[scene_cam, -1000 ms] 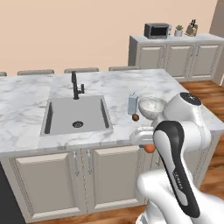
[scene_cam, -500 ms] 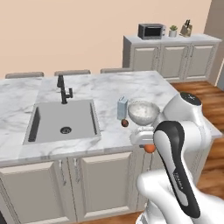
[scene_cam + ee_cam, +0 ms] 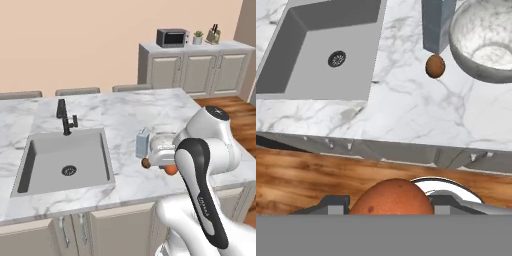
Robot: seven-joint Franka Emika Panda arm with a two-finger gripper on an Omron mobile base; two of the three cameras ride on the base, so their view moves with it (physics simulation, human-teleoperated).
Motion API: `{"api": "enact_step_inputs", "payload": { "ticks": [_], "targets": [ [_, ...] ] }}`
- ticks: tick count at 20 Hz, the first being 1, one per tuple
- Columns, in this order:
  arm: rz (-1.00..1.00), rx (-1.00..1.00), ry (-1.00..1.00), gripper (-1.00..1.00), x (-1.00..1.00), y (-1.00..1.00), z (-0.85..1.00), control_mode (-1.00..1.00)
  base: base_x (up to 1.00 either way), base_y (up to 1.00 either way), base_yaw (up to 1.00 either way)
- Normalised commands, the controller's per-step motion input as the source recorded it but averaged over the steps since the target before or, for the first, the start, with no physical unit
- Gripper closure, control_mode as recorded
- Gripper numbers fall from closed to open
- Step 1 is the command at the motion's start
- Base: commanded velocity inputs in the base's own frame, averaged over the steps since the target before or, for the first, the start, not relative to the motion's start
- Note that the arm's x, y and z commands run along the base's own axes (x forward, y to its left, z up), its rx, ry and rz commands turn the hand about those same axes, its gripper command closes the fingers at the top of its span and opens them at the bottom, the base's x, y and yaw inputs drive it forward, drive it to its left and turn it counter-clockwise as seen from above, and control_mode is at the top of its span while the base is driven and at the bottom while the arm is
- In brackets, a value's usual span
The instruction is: Gather the eggs and milk located in the vicinity of the sink area and place them right next to the bowl.
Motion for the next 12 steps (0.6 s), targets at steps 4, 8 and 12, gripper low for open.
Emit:
{"api": "enact_step_inputs", "payload": {
  "ticks": [4,8,12],
  "targets": [
    [0.00,0.00,0.00,1.00,0.00,0.00,0.00,1.00,0.50,-0.25,-0.04],
    [0.00,0.00,0.00,1.00,0.00,0.00,0.00,1.00,0.46,-0.23,-0.04],
    [0.00,0.00,0.00,1.00,0.00,0.00,0.00,1.00,0.41,-0.21,-0.04]
  ]
}}
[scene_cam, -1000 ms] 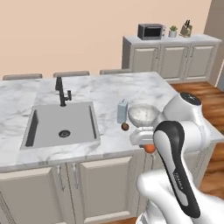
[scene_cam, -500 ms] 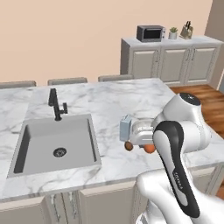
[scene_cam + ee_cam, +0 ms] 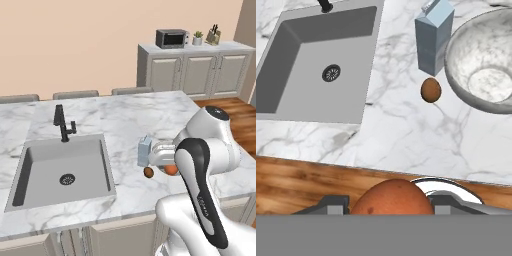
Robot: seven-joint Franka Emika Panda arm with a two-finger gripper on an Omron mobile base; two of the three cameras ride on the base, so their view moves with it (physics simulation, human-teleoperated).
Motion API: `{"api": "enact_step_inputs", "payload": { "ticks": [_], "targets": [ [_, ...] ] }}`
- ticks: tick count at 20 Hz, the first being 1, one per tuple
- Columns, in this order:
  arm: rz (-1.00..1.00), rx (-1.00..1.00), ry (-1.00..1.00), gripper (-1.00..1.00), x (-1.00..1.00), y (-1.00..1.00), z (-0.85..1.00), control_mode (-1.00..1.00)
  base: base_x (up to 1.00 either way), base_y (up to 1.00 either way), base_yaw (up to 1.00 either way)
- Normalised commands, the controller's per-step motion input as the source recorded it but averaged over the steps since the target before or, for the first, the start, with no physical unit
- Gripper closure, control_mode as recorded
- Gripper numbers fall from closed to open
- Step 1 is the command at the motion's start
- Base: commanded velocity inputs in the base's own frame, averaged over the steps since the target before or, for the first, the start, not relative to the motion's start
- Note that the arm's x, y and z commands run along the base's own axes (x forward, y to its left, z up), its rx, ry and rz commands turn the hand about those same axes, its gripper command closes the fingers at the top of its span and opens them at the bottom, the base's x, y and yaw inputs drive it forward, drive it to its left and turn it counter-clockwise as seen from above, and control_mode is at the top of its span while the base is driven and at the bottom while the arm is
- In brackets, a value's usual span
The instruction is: Gather the eggs and milk located in the vicinity of the sink area and place them right next to the bowl.
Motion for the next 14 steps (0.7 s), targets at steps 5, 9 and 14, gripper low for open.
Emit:
{"api": "enact_step_inputs", "payload": {
  "ticks": [5,9,14],
  "targets": [
    [0.00,0.00,0.00,1.00,0.00,0.00,0.00,1.00,0.29,-0.17,-0.03],
    [0.00,0.00,0.00,1.00,0.04,-0.19,0.00,-1.00,0.06,-0.04,0.00],
    [0.00,0.02,0.00,1.00,0.00,-0.44,0.00,-1.00,0.00,0.00,0.00]
  ]
}}
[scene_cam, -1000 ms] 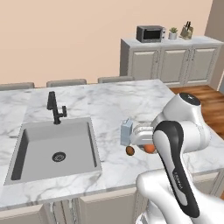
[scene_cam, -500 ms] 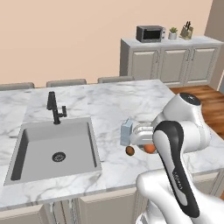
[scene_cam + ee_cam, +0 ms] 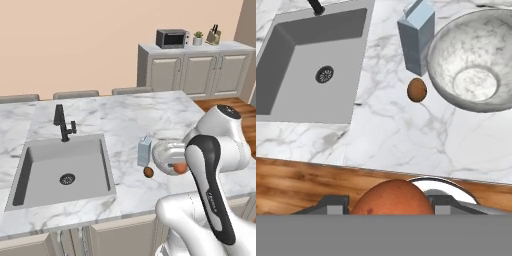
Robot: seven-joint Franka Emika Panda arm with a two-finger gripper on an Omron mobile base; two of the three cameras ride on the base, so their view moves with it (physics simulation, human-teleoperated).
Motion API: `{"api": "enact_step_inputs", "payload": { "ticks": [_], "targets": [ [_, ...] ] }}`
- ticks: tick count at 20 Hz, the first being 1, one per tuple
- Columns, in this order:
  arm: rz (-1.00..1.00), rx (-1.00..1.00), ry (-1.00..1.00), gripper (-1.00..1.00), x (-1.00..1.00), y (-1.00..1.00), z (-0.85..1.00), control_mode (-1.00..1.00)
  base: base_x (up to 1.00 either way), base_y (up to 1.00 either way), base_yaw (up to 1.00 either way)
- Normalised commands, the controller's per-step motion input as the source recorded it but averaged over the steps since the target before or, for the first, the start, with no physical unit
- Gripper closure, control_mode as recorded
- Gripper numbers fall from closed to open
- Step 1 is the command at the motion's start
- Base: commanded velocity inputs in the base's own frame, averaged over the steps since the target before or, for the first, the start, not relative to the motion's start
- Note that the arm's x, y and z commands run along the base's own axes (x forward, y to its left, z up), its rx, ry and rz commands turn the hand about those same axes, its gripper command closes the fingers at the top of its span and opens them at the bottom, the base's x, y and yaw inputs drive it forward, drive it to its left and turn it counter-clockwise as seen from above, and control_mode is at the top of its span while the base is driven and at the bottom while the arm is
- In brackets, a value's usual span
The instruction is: Gather the eggs and milk located in the vicinity of the sink area and place them right next to the bowl.
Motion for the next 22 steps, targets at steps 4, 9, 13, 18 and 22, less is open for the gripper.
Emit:
{"api": "enact_step_inputs", "payload": {
  "ticks": [4,9,13,18,22],
  "targets": [
    [0.00,0.03,0.00,1.00,0.00,-0.54,0.00,-1.00,0.00,0.00,0.00],
    [0.02,0.03,0.00,1.00,0.00,-0.56,0.00,-1.00,0.00,0.00,0.00],
    [0.09,0.01,0.00,1.00,0.00,-0.49,0.00,-1.00,0.00,0.00,0.00],
    [0.20,0.00,0.00,1.00,0.00,-0.62,0.00,-1.00,0.00,0.00,0.00],
    [0.31,0.00,0.00,1.00,0.00,-0.63,0.00,-1.00,0.00,0.00,0.00]
  ]
}}
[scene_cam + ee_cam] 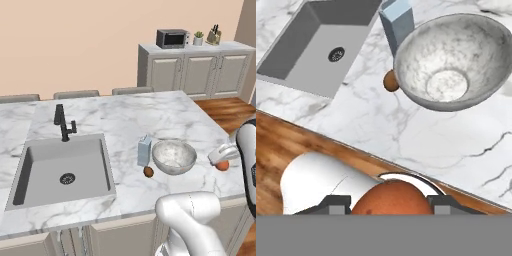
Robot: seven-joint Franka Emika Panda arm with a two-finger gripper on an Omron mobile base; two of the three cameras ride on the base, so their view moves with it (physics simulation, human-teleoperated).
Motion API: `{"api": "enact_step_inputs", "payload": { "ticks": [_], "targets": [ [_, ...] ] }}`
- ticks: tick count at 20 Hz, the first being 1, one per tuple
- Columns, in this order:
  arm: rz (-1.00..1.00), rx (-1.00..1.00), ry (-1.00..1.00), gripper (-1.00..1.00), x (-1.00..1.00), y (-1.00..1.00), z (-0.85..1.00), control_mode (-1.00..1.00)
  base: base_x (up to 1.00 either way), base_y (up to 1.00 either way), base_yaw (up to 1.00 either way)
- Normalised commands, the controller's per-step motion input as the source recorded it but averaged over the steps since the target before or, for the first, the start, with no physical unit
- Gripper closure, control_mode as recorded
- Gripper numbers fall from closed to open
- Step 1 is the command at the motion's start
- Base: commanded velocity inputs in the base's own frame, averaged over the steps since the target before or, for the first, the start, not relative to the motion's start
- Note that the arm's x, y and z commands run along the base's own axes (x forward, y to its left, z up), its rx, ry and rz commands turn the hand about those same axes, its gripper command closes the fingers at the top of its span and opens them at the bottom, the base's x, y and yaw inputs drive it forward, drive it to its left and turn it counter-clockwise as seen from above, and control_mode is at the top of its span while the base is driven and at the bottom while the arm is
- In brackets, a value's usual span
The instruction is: Gather the eggs and milk located in the vicinity of the sink area and place them right next to the bowl.
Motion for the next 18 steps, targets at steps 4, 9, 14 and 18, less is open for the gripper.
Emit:
{"api": "enact_step_inputs", "payload": {
  "ticks": [4,9,14,18],
  "targets": [
    [0.33,0.00,0.00,1.00,0.03,-0.60,-0.01,-1.00,0.00,0.00,0.00],
    [0.31,-0.01,-0.05,1.00,0.12,-0.57,-0.10,-1.00,0.00,0.00,0.00],
    [0.15,-0.06,-0.18,1.00,0.33,-0.46,-0.33,-1.00,0.00,0.00,0.00],
    [0.03,-0.02,-0.17,1.00,0.36,-0.26,-0.36,-1.00,0.00,0.00,0.00]
  ]
}}
